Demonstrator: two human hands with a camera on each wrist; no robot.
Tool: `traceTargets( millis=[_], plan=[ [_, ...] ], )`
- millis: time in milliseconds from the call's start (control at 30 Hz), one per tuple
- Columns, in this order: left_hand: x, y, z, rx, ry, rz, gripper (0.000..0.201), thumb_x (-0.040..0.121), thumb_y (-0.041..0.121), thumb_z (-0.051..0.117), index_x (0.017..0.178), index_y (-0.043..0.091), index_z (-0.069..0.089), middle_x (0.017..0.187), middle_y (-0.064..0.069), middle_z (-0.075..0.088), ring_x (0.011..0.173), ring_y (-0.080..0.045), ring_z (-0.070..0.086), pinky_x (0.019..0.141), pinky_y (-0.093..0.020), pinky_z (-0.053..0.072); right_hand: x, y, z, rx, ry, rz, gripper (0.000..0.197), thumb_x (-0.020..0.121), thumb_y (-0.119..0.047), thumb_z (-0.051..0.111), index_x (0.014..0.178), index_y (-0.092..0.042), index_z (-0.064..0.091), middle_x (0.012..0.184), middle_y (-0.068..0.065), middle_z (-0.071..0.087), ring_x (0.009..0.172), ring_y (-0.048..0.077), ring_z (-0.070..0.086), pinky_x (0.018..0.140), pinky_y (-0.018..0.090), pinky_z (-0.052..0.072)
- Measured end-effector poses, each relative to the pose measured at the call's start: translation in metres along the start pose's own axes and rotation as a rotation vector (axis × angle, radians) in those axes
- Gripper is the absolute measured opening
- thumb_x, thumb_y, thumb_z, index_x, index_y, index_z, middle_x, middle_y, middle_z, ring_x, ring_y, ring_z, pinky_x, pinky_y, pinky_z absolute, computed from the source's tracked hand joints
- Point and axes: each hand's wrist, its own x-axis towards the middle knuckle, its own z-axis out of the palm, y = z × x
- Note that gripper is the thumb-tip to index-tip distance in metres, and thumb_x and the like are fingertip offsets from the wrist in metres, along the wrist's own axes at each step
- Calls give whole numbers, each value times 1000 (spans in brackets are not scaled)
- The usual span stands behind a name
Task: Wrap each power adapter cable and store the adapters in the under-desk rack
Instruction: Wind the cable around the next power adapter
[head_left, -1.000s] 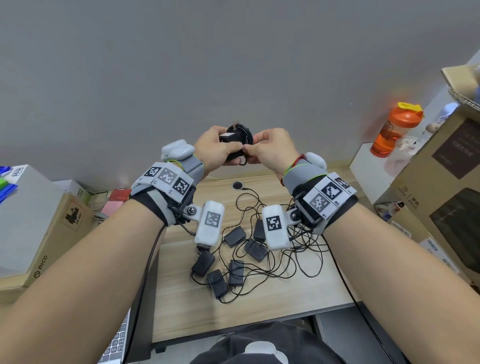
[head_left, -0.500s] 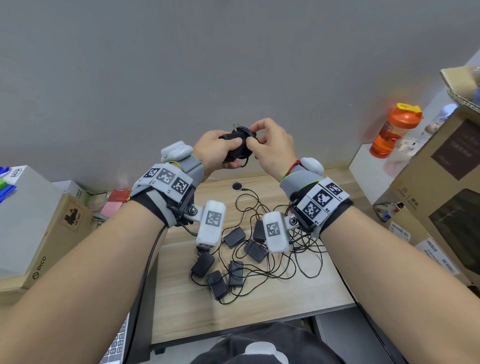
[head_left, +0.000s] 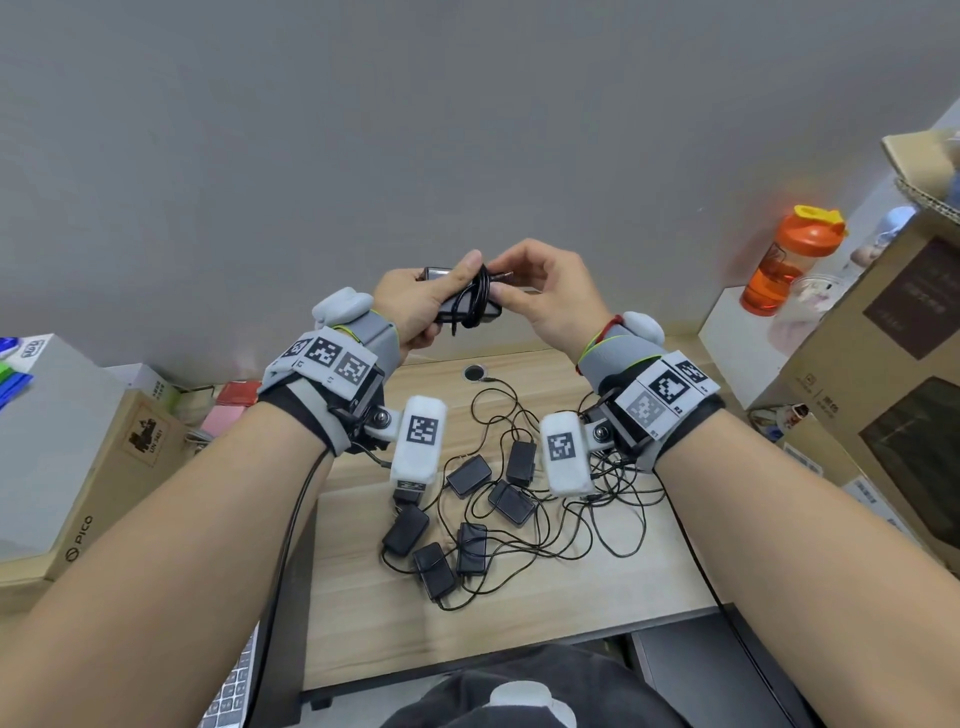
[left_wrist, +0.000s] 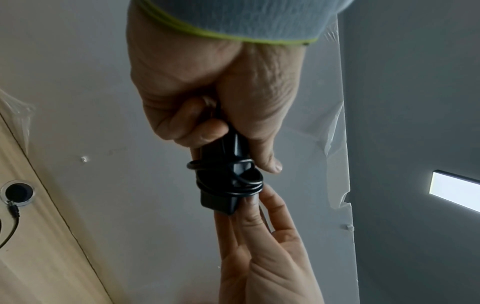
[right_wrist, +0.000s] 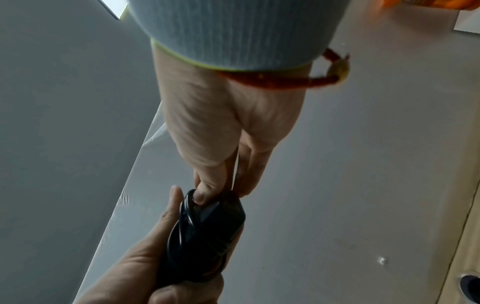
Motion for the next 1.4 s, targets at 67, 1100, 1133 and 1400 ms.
traceTargets(
  millis=[67, 1100, 1133, 1400],
  plan=[
    [1, -1, -1, -5, -8, 10, 50, 68, 65, 76, 79, 18, 64, 70, -4, 58, 39, -11, 30, 38, -16, 25, 1, 1, -1, -1, 15, 11, 21, 85, -1, 71, 86, -19, 60, 92, 9, 72, 84, 17, 69, 86, 34, 57],
    [0, -10, 26, 251, -135, 163, 25, 78, 32, 80, 81, 11, 67, 47, 12, 51, 38, -5, 37, 39, -15, 29, -1, 11, -19, -82, 246, 220, 29, 72, -40, 79, 77, -26, 54, 79, 15, 69, 74, 30, 68, 68, 49, 60],
    [-1, -9, 29, 273, -134, 173, 22, 79, 30, 79, 79, 12, 65, 43, 14, 51, 35, -2, 39, 39, -13, 29, -2, 13, -21, -77, 248, 229, 31, 70, -45, 78, 76, -27, 54, 79, 13, 70, 75, 29, 68, 69, 49, 60],
    [-12, -17, 47, 272, -122, 147, 36, 78, 29, 80, 98, 2, 69, 57, 2, 55, 37, -6, 38, 39, -16, 30, -12, 22, -41, 2, 204, 234, 27, 78, -25, 82, 77, -20, 55, 66, 8, 66, 48, 6, 60, 49, 25, 50]
  ],
)
